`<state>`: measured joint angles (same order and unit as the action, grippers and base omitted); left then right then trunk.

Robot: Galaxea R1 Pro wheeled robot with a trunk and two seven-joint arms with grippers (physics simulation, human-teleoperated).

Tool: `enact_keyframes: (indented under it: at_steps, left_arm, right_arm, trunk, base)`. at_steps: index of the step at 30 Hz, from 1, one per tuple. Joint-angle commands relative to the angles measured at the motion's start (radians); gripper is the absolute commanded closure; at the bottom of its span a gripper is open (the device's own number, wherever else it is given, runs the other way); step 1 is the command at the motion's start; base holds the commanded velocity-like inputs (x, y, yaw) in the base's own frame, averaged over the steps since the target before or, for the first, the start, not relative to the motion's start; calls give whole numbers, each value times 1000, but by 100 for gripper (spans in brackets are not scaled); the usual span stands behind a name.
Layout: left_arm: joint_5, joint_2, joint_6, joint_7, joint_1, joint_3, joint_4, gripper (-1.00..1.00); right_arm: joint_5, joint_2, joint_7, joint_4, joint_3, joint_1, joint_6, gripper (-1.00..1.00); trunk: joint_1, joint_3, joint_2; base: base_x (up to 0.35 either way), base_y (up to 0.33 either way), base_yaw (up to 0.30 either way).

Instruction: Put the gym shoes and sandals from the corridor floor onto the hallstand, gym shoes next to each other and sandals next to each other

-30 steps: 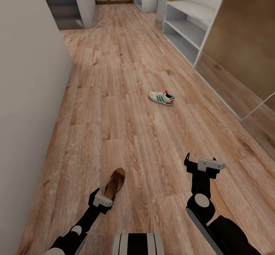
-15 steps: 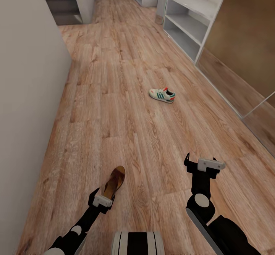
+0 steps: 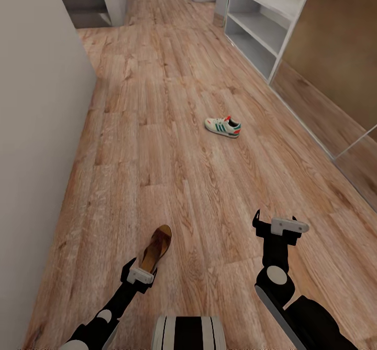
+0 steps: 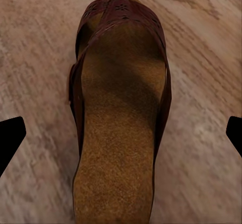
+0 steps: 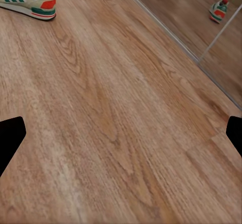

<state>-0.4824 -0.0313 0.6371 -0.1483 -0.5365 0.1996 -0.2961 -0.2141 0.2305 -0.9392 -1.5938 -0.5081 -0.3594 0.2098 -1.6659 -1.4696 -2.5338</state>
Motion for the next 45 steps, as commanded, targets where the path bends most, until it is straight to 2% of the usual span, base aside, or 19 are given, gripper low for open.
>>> enact_keyframes:
  at_steps: [1, 14, 45]
  left_arm:
    - [-2, -1, 2, -8, 0, 9, 0, -100]
    - [-4, -4, 4, -8, 0, 6, 0, -100]
    - [-8, -16, 28, -8, -2, 0, -8, -100]
  right_arm:
    - [-3, 1, -7, -2, -3, -1, 10, -100]
    - [-2, 1, -7, -2, -3, -1, 2, -100]
    - [-3, 3, -2, -2, -5, 2, -30, -100]
  trunk:
    - [0, -2, 0]
    - [0, -13, 0]
    - [0, -15, 0]
  base:
    - [0, 0, 0]
    - [0, 0, 0]
    - [0, 0, 0]
